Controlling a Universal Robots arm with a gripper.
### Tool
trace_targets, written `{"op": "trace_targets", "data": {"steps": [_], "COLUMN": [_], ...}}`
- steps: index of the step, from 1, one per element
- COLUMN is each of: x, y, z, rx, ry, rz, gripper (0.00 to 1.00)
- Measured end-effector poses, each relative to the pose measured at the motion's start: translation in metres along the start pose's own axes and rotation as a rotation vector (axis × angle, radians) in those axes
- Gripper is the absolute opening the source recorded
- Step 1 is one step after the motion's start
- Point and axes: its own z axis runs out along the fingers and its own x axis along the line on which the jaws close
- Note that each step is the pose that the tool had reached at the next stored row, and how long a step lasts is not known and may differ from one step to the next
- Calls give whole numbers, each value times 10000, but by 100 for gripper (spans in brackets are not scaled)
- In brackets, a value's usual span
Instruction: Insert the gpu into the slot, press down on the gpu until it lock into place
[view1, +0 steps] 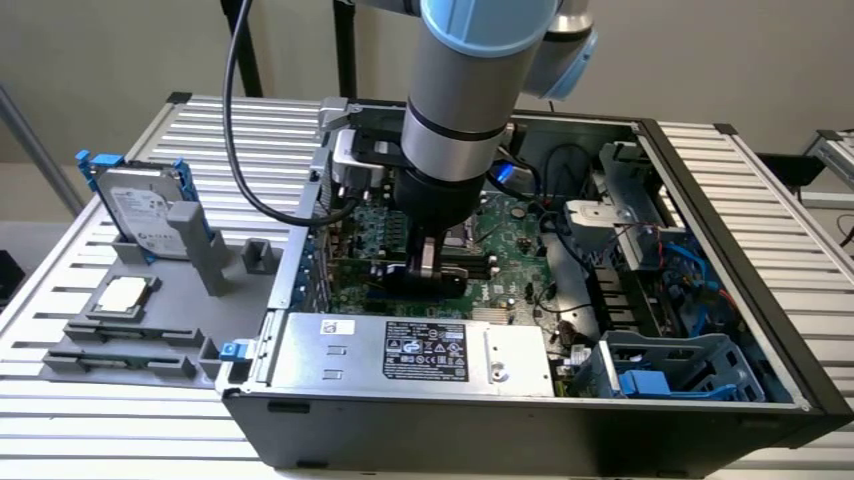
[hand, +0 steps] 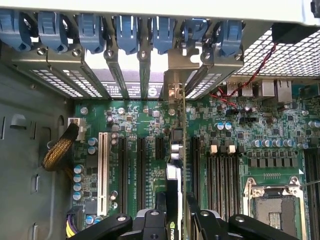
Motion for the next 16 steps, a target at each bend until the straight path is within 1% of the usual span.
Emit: {"op": "trace_targets", "data": {"steps": [2,8,12,16], "x": [0,0,-2,-17], "y": [0,0,0,0], "z": [0,0,0,0], "rx": [-15,-20,-45,-84], "ry": [0,1,3,3], "rz": [3,3,5,-2], "gripper": [26,26,26,26]}}
